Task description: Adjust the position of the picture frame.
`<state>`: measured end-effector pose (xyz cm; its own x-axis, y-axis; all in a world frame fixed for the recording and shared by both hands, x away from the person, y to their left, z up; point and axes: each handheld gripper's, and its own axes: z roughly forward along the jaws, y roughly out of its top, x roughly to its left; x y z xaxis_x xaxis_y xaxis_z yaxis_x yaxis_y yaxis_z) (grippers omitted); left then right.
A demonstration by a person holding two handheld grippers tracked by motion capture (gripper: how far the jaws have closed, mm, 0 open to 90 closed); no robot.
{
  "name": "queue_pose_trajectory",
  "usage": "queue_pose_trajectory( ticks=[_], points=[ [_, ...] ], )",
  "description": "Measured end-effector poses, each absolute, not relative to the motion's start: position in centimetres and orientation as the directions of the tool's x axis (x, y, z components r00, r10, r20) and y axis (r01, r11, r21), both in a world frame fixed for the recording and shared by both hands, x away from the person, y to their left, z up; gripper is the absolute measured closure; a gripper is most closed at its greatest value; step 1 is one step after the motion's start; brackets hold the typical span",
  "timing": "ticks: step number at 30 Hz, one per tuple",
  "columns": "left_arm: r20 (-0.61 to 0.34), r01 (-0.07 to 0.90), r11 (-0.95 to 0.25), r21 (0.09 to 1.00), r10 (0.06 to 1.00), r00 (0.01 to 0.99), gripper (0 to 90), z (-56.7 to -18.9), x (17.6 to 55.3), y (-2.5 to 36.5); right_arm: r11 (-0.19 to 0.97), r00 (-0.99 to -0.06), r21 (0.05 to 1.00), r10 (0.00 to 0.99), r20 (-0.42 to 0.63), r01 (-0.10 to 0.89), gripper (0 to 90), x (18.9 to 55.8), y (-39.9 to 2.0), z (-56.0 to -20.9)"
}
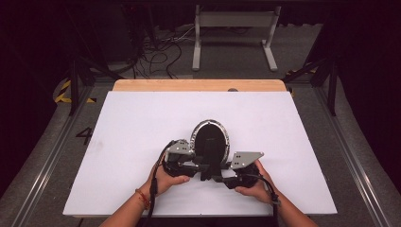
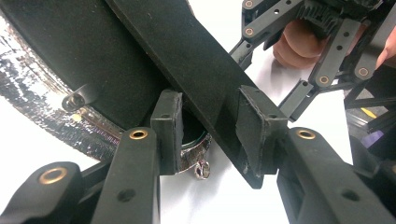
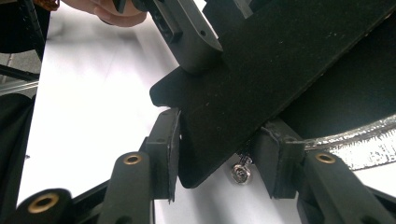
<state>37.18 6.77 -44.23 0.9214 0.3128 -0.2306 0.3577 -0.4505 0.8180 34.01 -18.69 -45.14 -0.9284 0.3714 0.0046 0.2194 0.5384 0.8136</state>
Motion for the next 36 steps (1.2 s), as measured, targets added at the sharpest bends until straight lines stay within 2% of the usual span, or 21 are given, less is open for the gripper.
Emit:
queue_pose_trajectory(
  ticks=[8, 12, 14, 16, 19, 27, 32, 35, 36],
  points=[
    [-0.176, 0.296, -0.494, 0.817, 0.275, 0.945, 59.5, -44.2, 37.1, 7.5, 0.498, -0.925, 0.829, 0.375, 0.057, 0.253, 56.3, 34.2, -18.9, -45.4],
    [-0.143, 0.265, -0.512, 0.817, 0.266, 0.953, 51.7, -43.6, 37.1, 8.6, 0.491, -0.925, 0.831, 0.374, 0.069, 0.261, 57.1, 34.4, -19.0, -45.5],
    [-0.155, 0.282, -0.495, 0.822, 0.281, 0.947, 50.3, -43.3, 37.2, 9.6, 0.493, -0.925, 0.831, 0.374, 0.064, 0.257, 57.3, 34.3, -19.0, -45.5],
    [-0.142, 0.303, -0.473, 0.827, 0.345, 0.928, 50.0, -43.1, 37.5, 11.0, 0.493, -0.926, 0.831, 0.373, 0.065, 0.257, 57.4, 34.3, -19.0, -45.5],
    [-0.182, 0.368, -0.417, 0.831, 0.421, 0.889, 45.4, -43.5, 38.3, 12.1, 0.494, -0.927, 0.832, 0.370, 0.062, 0.253, 57.4, 34.3, -19.0, -45.6],
    [-0.202, 0.416, -0.447, 0.792, 0.451, 0.869, 35.2, -44.7, 39.5, 9.8, 0.504, -0.931, 0.833, 0.362, 0.038, 0.230, 57.4, 34.2, -18.9, -45.5],
    [-0.211, 0.395, -0.457, 0.797, 0.404, 0.890, 35.1, -44.9, 40.0, 9.2, 0.506, -0.931, 0.833, 0.363, 0.030, 0.224, 57.4, 34.0, -18.9, -45.5],
    [-0.198, 0.360, -0.476, 0.802, 0.357, 0.913, 46.6, -44.7, 39.9, 9.1, 0.506, -0.932, 0.834, 0.361, 0.028, 0.222, 57.3, 34.1, -18.9, -45.5],
    [-0.160, 0.330, -0.496, 0.803, 0.353, 0.922, 51.3, -44.4, 39.7, 8.9, 0.504, -0.931, 0.834, 0.362, 0.033, 0.226, 57.3, 34.1, -18.9, -45.5]
  ],
)
